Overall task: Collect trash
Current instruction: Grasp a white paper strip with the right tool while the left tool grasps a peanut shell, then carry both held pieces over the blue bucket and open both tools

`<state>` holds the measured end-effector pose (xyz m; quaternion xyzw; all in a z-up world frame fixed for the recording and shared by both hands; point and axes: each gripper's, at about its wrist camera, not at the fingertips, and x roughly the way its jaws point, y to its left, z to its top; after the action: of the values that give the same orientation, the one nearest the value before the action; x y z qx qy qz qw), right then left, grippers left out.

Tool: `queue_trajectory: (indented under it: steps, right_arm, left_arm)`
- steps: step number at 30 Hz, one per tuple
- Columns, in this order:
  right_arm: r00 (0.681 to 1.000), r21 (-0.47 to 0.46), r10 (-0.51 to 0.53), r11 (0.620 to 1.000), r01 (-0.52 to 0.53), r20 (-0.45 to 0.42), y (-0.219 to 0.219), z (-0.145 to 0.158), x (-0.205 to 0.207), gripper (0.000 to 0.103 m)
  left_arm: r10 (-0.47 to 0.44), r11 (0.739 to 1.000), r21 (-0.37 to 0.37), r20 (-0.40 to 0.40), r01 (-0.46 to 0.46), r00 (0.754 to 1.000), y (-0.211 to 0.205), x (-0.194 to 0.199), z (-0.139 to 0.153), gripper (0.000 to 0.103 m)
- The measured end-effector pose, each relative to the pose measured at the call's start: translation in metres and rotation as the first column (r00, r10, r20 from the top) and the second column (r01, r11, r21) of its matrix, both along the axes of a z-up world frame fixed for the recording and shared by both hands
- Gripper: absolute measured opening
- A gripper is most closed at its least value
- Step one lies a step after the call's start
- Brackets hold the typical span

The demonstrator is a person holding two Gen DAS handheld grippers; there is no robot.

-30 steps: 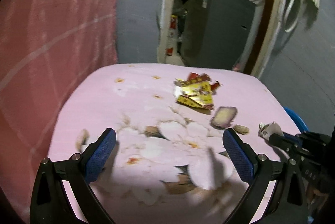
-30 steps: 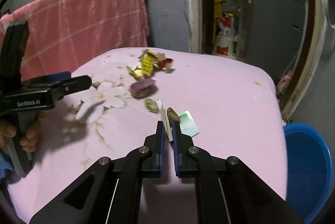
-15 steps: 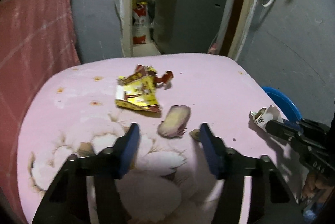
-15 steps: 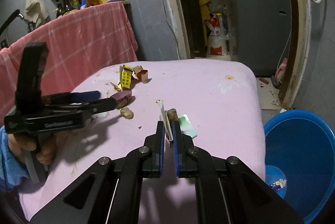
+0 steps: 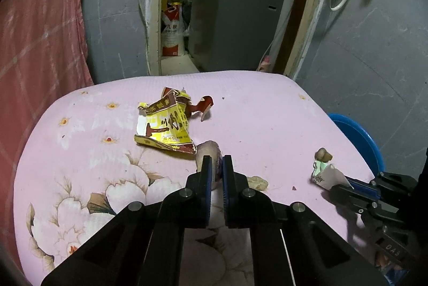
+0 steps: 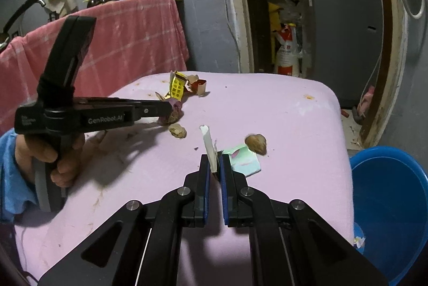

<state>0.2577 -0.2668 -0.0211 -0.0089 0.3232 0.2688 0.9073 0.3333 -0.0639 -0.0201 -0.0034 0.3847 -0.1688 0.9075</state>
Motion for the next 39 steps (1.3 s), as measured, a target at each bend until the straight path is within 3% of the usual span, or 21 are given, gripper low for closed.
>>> queue_trajectory:
  steps: [8,13,18,20,23,24,35,39]
  right_arm:
    - [0.997,0.015,0.013,1.000,-0.014,0.071,0.006,0.008,-0.010,0.005]
    - [0.989,-0.005,0.004,1.000,-0.003,0.150,0.013,0.017,-0.022,0.005]
    - [0.992,-0.012,0.000,1.000,0.002,0.130,0.014,0.015,-0.019,0.006]
    - [0.993,-0.010,-0.009,1.000,0.010,0.114,0.013,0.014,-0.016,0.010]
    - [0.996,-0.003,-0.018,1.000,0.019,0.092,0.010,0.012,-0.013,0.035]
    - [0.996,-0.001,-0.014,1.000,0.014,0.085,0.010,0.012,-0.012,0.036]
    - [0.999,-0.123,-0.032,0.992,0.033,0.009,0.028,-0.006,0.007,0.036]
    - [0.998,-0.135,-0.062,0.989,0.062,-0.002,0.025,-0.010,0.010,0.019]
  left_arm:
    - [0.038,0.995,-0.094,0.031,-0.035,0.999,0.015,-0.022,0.010,0.003]
    - [0.061,0.990,-0.132,0.115,-0.045,0.992,0.018,-0.046,0.027,0.003]
    - [0.071,0.989,-0.137,0.119,-0.054,0.990,0.015,-0.055,0.034,0.003]
    - [0.069,0.990,-0.126,0.109,-0.055,0.992,0.014,-0.057,0.031,0.003]
    - [0.068,0.992,-0.112,0.092,-0.058,0.993,0.014,-0.060,0.024,0.003]
    - [0.069,0.992,-0.114,0.087,-0.059,0.994,0.015,-0.061,0.022,0.003]
    - [0.081,0.985,-0.160,0.062,-0.070,0.995,0.031,-0.062,0.016,0.003]
    - [0.078,0.983,-0.168,0.059,-0.067,0.995,0.032,-0.063,0.015,0.003]
